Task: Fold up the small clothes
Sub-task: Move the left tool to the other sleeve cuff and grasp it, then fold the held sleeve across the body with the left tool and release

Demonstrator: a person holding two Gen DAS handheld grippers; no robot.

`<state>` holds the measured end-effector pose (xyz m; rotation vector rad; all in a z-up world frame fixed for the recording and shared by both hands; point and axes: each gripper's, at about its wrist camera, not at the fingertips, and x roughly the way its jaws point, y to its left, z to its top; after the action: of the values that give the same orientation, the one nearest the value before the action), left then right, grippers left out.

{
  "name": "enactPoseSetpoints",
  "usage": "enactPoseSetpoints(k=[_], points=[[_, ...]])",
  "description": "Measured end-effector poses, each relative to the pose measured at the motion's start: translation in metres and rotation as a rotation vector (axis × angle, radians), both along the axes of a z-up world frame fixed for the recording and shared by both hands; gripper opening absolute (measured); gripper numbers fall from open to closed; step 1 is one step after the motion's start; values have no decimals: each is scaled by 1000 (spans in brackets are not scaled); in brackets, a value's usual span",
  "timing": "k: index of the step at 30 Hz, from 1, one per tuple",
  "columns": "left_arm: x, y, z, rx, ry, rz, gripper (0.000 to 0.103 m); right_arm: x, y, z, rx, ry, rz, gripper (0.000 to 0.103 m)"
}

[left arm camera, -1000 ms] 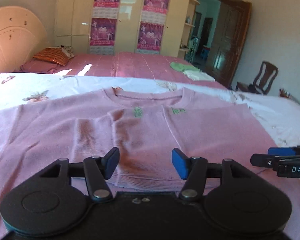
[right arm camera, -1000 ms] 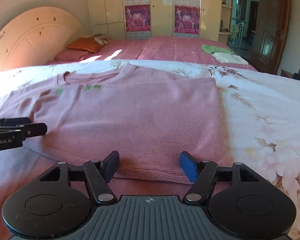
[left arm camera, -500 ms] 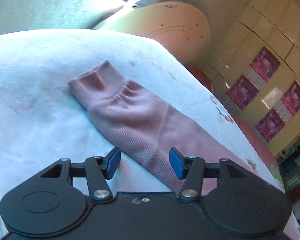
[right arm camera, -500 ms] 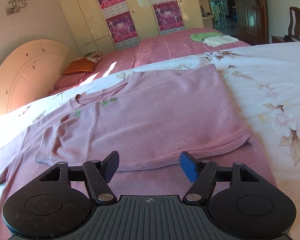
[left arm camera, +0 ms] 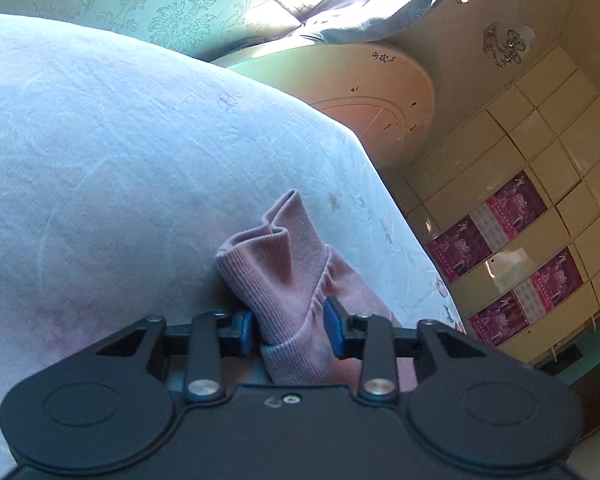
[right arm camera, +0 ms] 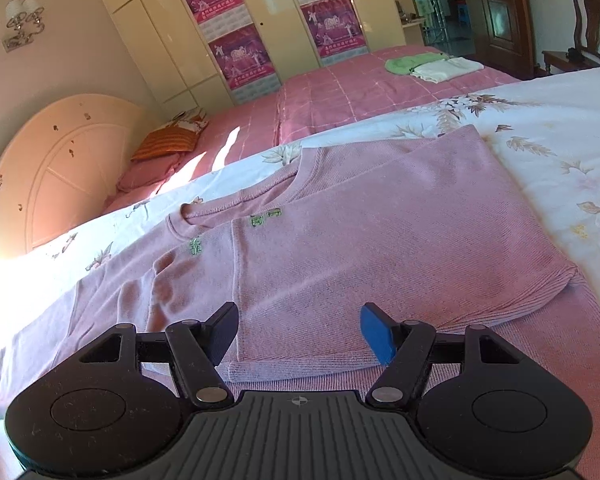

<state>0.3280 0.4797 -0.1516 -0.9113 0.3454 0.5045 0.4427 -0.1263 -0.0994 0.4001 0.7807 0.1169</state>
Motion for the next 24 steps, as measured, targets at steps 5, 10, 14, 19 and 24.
enactPoseSetpoints(k=[5,10,14,19,24], points=[[22,-60,47,340,115,-156,11,-3,-5,2,-1,7,-9,68],[76,-179,78,444,59,-470,11,-9,-16,4,14,-7,-39,68],[113,-276,78,414,10,-640,11,-15,-23,7,44,-16,-45,68],[157,-386,56,436,38,-842,11,-12,-29,9,94,-13,-25,68],[190,-452,8,468,166,-983,21,-11,-33,12,185,-18,-14,68]])
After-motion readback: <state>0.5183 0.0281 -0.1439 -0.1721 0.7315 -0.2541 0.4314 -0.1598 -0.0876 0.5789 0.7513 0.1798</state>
